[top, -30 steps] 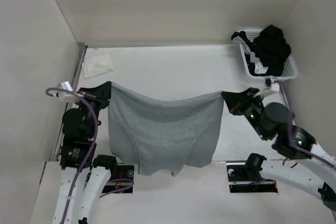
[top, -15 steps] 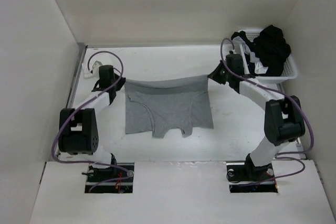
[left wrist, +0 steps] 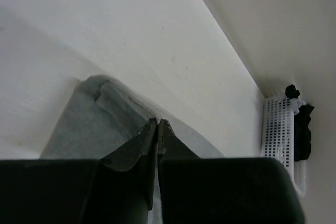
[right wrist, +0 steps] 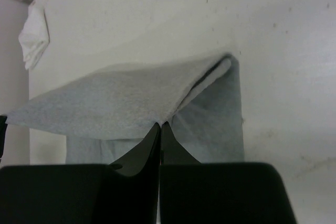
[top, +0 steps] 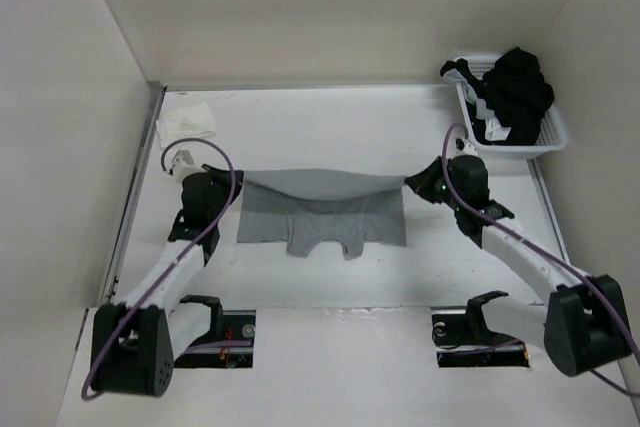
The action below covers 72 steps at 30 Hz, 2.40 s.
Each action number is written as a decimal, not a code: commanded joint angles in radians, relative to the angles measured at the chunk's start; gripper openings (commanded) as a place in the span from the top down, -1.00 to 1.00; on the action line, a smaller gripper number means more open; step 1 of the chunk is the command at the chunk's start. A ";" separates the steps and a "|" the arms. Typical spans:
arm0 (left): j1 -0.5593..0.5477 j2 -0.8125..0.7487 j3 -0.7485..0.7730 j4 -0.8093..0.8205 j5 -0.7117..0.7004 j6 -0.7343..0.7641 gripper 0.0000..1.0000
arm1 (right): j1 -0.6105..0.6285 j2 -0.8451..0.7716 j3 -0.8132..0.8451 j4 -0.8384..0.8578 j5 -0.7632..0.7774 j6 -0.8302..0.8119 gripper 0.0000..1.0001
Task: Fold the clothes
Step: Fold the tank top
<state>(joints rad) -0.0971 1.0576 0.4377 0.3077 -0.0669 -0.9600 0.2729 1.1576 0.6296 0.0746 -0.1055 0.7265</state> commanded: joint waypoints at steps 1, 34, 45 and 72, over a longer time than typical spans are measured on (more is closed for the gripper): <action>0.009 -0.193 -0.108 -0.005 0.025 -0.009 0.99 | 0.054 -0.149 -0.100 0.013 0.075 0.020 1.00; 0.040 -0.581 -0.232 -0.312 0.055 -0.006 0.22 | 0.082 -0.041 -0.306 0.126 0.052 0.129 -0.15; -0.103 -0.446 -0.251 -0.115 0.018 -0.017 0.27 | 0.079 0.117 -0.261 0.260 0.009 0.212 0.97; -0.459 -0.477 -0.198 -0.071 -0.117 -0.037 0.22 | 0.689 0.344 0.620 -0.602 0.610 -0.018 0.95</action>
<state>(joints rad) -0.6003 0.6590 0.2649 0.2836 -0.2226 -0.9833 0.9096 1.4086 1.1404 -0.4458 0.4335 0.7185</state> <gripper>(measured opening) 0.385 0.025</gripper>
